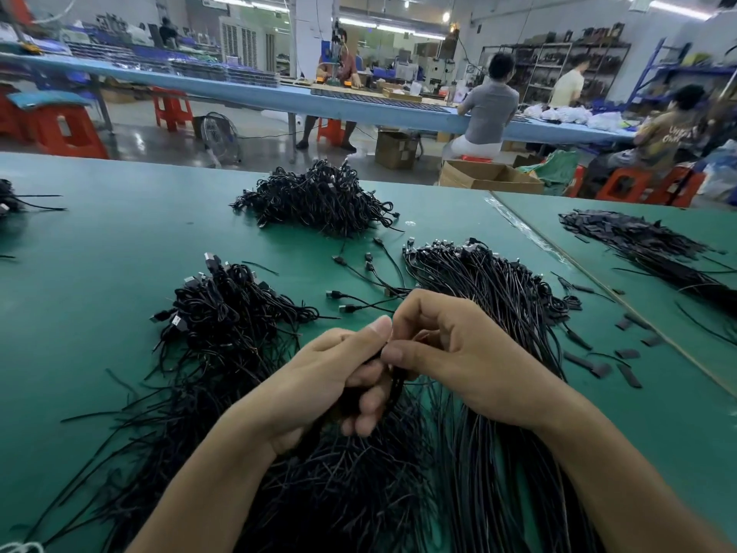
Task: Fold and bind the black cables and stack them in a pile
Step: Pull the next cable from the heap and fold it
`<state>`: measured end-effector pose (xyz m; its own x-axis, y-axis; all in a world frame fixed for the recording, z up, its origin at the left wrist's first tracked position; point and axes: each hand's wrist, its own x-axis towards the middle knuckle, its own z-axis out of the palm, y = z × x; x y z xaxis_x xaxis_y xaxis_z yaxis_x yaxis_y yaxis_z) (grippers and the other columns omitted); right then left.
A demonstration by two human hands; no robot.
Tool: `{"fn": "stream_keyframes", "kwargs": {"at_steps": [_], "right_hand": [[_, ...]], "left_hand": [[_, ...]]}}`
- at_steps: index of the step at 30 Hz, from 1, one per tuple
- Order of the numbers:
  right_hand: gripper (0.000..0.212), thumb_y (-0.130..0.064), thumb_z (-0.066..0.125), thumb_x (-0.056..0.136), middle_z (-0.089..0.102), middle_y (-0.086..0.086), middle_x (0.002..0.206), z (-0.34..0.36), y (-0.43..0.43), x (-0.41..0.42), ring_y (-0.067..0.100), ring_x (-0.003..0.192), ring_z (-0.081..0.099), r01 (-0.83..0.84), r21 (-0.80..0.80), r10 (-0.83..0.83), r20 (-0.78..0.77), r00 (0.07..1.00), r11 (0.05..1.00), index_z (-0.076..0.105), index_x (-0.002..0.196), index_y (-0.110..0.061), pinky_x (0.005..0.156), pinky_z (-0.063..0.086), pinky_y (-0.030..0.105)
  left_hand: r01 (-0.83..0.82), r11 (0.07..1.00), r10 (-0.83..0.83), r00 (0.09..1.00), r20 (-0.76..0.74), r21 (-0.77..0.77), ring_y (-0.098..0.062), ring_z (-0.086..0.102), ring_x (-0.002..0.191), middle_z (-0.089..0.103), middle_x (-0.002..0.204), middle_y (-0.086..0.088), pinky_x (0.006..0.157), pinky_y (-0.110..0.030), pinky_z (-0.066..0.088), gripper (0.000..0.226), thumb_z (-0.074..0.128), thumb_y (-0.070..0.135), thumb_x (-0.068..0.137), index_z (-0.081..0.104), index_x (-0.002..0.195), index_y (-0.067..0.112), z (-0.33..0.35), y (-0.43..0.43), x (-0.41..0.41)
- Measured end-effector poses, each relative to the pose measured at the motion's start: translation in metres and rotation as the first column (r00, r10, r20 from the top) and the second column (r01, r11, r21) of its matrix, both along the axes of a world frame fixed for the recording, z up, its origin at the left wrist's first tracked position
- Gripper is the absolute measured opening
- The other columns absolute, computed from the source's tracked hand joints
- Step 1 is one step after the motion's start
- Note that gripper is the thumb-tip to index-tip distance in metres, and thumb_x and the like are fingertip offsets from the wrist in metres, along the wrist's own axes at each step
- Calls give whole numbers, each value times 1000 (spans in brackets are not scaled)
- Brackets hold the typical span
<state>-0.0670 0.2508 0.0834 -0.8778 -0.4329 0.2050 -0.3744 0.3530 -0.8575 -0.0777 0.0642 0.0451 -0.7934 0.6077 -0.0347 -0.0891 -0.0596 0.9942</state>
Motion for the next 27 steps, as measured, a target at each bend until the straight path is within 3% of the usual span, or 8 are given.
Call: {"fn": "stream_keyframes", "kwargs": {"at_steps": [4,7,10,12,15,17,21,27], "right_hand": [[15,-25,73,89,65,-4,75,-3,-4,-2,15,65,59,159,125,-138,-165,977,979,60,80,-25,62,52,33],[16,-25,76,87,65,-11,76,-5,-13,-2,6,66,58,193,106,-163,-239,957,976,61,80,-27,61,46,18],[15,-26,77,84,65,-14,77,-7,-21,-7,5,65,60,212,66,-184,-295,938,975,62,80,-27,58,45,13],[14,-27,77,85,65,-16,76,-11,-22,-13,1,63,59,219,55,-192,-306,933,974,64,80,-26,58,43,11],[20,-47,61,92,67,-13,76,-21,-14,-23,0,65,58,279,63,-263,-191,946,958,62,87,-28,61,44,15],[34,-56,47,93,67,-6,83,-35,-3,-28,0,67,56,329,231,-316,-92,944,916,61,95,-25,63,47,21],[24,-41,63,95,69,-1,101,-67,11,-27,16,92,66,161,718,-299,69,952,678,67,104,-19,88,56,38],[16,-29,59,96,63,3,111,-82,3,-19,27,100,63,166,838,-306,1,952,519,69,102,-18,86,53,39]], "left_hand": [[-244,969,237,961,-142,-38,-20,50,55,46,62,-18,53,-21,43,57,49,45,96,47,54,6,-4,10,-6],[-251,967,251,968,-13,-36,-26,57,74,53,80,-28,69,-26,53,38,43,16,104,54,83,-14,-5,11,-12],[-82,993,57,964,260,86,-26,69,68,69,88,-21,47,-27,54,50,33,41,103,67,105,5,-3,14,-9],[-108,994,98,966,241,30,-21,59,45,67,72,-17,34,-19,39,53,30,59,100,69,112,26,-7,10,-6],[-263,964,266,954,137,-45,-9,37,33,53,53,-2,32,-13,21,59,33,61,100,76,84,24,-17,9,-14],[-330,944,325,933,154,4,-7,29,34,43,50,5,31,-14,19,64,34,59,99,75,69,21,-15,6,-18],[-463,883,450,882,137,80,-8,22,37,33,49,7,30,-16,19,65,35,55,101,58,48,26,-12,2,-20],[-621,773,611,783,114,130,-10,34,34,41,47,3,30,-16,20,65,34,51,104,42,44,27,-14,-3,-24]]}}
